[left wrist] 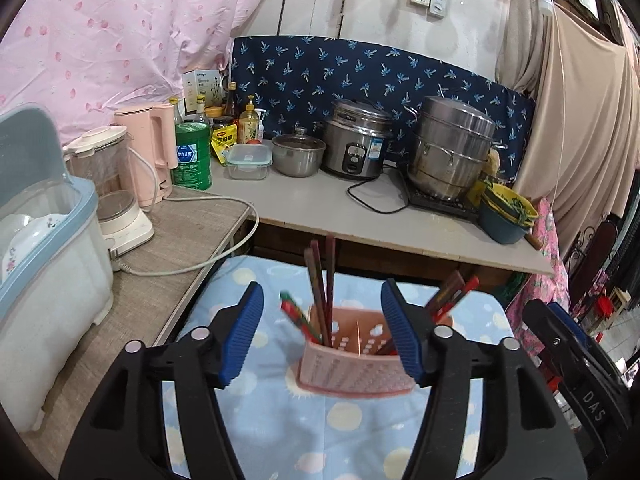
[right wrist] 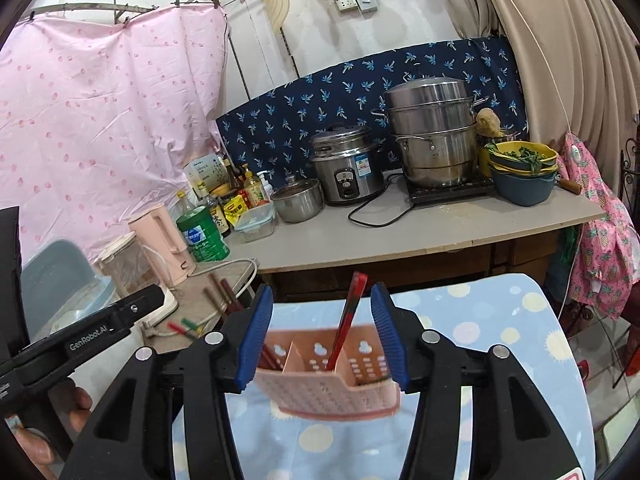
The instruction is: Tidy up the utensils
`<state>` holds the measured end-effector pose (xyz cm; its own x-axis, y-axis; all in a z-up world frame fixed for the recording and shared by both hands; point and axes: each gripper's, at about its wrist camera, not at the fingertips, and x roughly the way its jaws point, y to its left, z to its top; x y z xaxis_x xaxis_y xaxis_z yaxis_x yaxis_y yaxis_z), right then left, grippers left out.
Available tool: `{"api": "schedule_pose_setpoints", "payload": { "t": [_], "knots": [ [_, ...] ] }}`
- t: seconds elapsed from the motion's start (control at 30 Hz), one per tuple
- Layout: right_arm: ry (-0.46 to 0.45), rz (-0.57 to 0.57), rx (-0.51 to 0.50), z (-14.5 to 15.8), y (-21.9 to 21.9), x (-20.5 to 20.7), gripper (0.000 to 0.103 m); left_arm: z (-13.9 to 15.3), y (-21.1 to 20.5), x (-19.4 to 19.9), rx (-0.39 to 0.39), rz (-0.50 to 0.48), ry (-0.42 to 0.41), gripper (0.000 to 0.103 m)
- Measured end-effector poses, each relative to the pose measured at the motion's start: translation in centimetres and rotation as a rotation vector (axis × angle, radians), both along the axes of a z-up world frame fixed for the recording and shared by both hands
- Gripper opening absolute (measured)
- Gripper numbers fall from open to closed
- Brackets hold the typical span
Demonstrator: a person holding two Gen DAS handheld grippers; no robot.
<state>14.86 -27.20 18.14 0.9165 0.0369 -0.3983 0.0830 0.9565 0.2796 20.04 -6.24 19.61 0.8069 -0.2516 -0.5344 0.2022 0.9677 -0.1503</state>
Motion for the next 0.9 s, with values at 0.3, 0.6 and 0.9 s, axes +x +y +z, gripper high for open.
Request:
{"api": "schedule_pose_setpoints", "payload": {
  "t": [0.3,0.6,0.9],
  "knots": [
    [0.031,0.002,-0.028,-0.9,1.8,-5.5,0.057,-1.0,0.5,-5.3,0.049,0.002,0.01,0.069],
    [0.063,-0.008,-0.084,-2.2,3.6,-10.1,0.064,-1.9,0.9,-10.0,0.111,0.007,0.0,0.075],
    [0.108,-0.027,-0.122,-3.3,5.4,-14.2,0.068,-3.7,2.6,-14.5,0.127,-0.002,0.031,0.084]
  ]
}}
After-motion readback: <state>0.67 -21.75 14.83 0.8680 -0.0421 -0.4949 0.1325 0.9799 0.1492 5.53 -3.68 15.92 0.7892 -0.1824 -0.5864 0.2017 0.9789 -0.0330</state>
